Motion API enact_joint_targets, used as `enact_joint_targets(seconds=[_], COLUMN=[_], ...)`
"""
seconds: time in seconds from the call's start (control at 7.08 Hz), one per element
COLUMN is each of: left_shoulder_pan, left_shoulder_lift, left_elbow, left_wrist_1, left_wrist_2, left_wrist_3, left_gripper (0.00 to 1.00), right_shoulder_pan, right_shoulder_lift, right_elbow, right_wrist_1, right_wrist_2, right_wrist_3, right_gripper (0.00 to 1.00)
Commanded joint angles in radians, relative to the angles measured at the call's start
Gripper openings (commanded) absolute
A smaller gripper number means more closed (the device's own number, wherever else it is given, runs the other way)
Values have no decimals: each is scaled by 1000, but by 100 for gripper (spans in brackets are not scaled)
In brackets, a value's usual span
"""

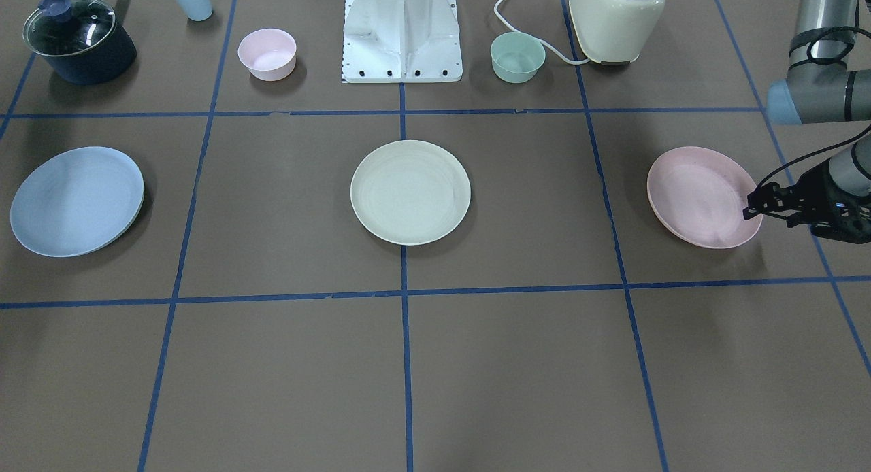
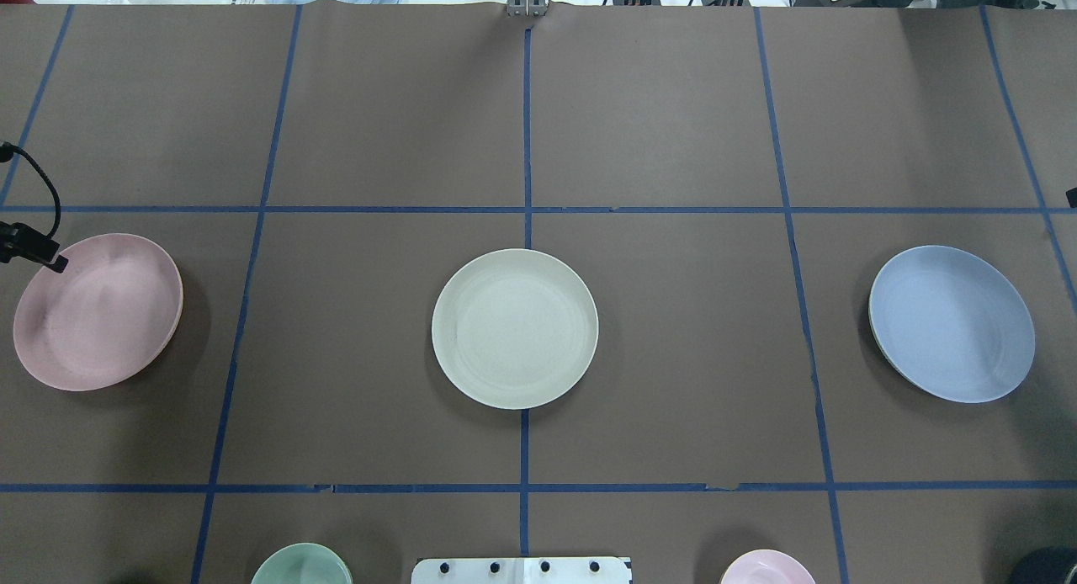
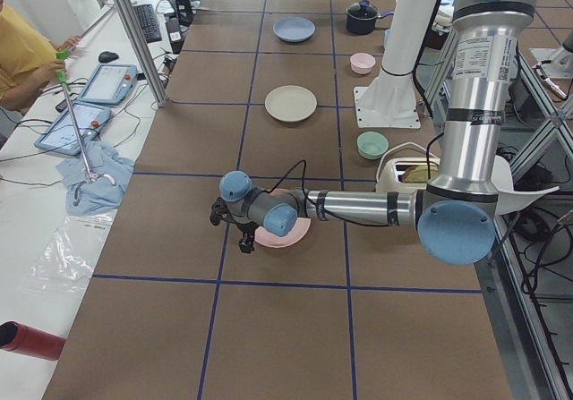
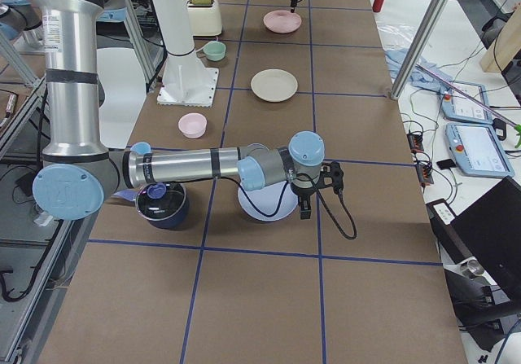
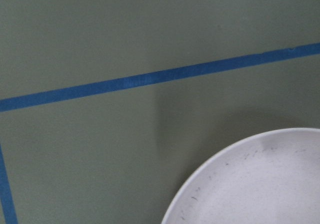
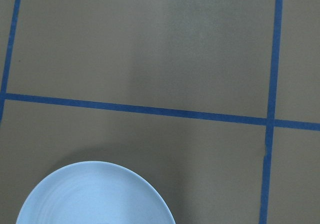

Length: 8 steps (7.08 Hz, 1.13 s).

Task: Stack three plates with pink and blue
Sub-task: 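Reach the left gripper to the pink plate rim and grasp it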

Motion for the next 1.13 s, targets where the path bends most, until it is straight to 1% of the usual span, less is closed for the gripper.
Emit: enact_joint_targets(seconds=[0.0,0.28,0.42,0.56,0.71,0.85,0.99], left_shoulder_pan=[21,24,22,22,22,22,33], left_shoulder_lift=[-2,0,5,2,-3,-29,-90], left_elbow=[43,35,31,20,-58,-148,-211], left_wrist_1=[-52,-52,-50,-52,-32,-12,-22], left_wrist_2=[-4,-9,-20,-102,-166,-228,-263], left_wrist_3=[-11,-14,-16,-16,-35,-163,-359], left_gripper=[64,0,0,0,0,0,0], right_shoulder_pan=[-8,-8,-8,-8,-9,-14,-52], right_shoulder_lift=[0,0,0,0,1,6,10], right_elbow=[-1,-1,1,1,2,2,14], right_wrist_1=[7,7,7,7,6,6,22], right_wrist_2=[2,5,7,8,8,39,48], right_wrist_3=[16,17,17,17,19,57,141], right_gripper=[100,100,100,100,100,100,100])
